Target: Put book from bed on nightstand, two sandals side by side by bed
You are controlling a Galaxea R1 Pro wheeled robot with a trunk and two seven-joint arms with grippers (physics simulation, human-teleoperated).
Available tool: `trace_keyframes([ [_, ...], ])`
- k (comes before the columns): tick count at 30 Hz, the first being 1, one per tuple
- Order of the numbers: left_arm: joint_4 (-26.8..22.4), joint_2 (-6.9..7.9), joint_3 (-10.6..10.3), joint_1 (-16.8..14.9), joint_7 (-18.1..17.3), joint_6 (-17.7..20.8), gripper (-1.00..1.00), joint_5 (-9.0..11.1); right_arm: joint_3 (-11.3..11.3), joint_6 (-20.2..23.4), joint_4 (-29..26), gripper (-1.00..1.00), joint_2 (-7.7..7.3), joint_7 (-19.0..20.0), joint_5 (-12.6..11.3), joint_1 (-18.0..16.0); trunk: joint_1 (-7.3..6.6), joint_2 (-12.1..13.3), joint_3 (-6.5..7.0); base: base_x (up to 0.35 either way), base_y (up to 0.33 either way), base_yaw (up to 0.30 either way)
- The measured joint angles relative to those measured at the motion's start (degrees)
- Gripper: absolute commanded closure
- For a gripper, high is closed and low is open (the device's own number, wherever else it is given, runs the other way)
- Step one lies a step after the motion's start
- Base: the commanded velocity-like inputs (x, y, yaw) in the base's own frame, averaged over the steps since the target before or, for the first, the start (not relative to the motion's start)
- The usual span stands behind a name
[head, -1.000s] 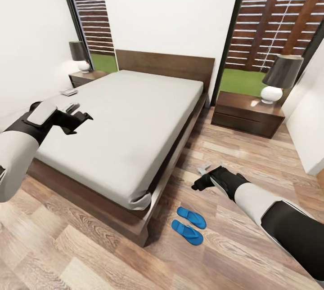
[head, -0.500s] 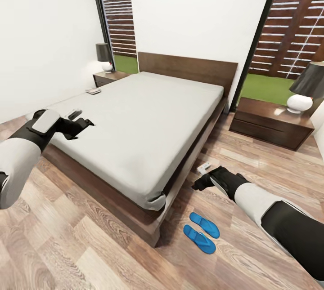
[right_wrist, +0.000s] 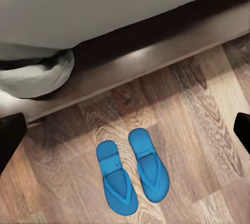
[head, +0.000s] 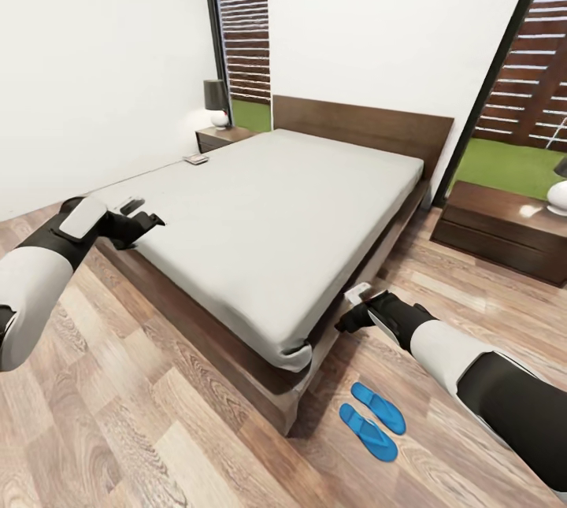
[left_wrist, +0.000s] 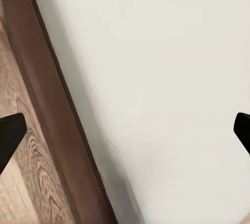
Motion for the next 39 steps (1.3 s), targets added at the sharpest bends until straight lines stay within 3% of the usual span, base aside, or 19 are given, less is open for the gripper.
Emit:
trace_keyframes([
  [9,0.3,0.0,0.0,0.6,0.0,-0.3,-1.0,-0.2,0.0,-2.3,0.0,-1.0,0.0,0.0,0.0,0.0,0.0,0.0,0.38,0.0,0.0,0.057],
  [14,0.4,0.04,0.0,2.2,-0.2,-3.1,-1.0,-0.2,0.0,-2.6,0.0,-1.0,0.0,0.0,0.0,0.0,0.0,0.0,0.79,0.0,0.0,0.069],
  [25,0.5,0.01,-0.1,5.2,-0.2,-4.5,-1.0,-0.3,0.0,-5.3,0.0,-1.0,0.0,-0.2,0.0,0.0,0.0,0.0,1.74,0.0,0.0,0.07],
  [30,1.0,0.0,-0.1,6.9,-1.2,-4.6,-1.0,-1.6,0.0,-5.6,0.0,-1.0,0.0,-0.2,0.0,0.0,0.0,0.0,2.17,0.0,0.0,0.072],
  [35,4.1,-0.01,-0.1,7.8,-4.7,-5.0,-1.0,-3.9,0.0,-5.6,0.0,-1.0,0.02,-0.2,0.0,0.0,0.0,0.0,2.61,0.0,0.0,0.083],
  [39,9.0,-0.06,0.0,7.9,-6.8,-9.4,-1.0,-6.1,0.1,-5.6,0.0,-1.0,0.12,-0.2,0.0,0.0,0.0,0.0,2.95,0.0,0.0,0.109],
])
